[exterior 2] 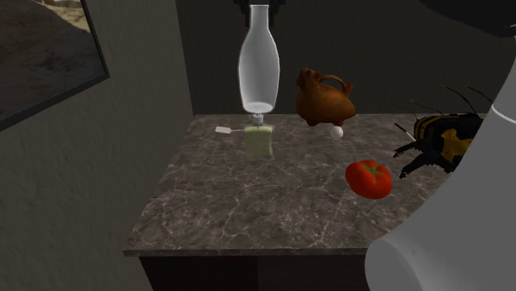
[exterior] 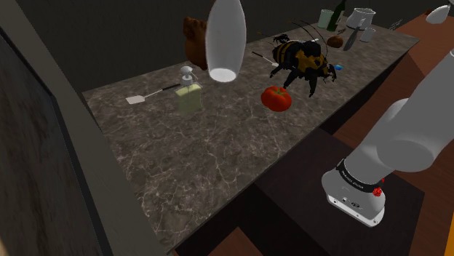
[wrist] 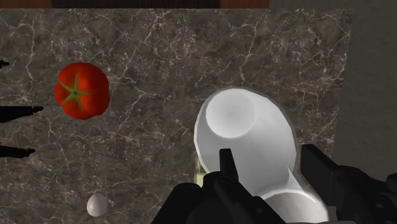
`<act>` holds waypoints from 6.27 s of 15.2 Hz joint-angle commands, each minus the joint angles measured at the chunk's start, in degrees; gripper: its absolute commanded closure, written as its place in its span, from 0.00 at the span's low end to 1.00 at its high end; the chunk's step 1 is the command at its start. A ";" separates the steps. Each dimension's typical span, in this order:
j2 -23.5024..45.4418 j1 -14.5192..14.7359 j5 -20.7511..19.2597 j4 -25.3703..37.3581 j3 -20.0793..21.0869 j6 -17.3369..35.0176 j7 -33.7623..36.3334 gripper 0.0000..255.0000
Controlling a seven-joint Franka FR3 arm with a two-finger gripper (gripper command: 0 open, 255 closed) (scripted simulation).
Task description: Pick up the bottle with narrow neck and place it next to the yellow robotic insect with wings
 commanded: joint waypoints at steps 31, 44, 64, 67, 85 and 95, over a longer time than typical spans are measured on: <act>-17.95 -13.77 -0.52 -9.29 -18.56 -9.12 -32.42 1.00; -17.98 -19.17 -6.06 -8.53 -32.87 -9.39 -53.99 1.00; -19.64 -23.01 -9.15 -20.02 -41.07 1.40 -65.57 1.00; -21.08 -23.14 -9.51 -23.85 -40.88 3.83 -65.11 1.00; -26.77 -24.02 -11.20 -43.13 -40.97 17.59 -63.29 1.00; -28.06 -24.49 -12.01 -51.87 -41.65 25.07 -62.75 1.00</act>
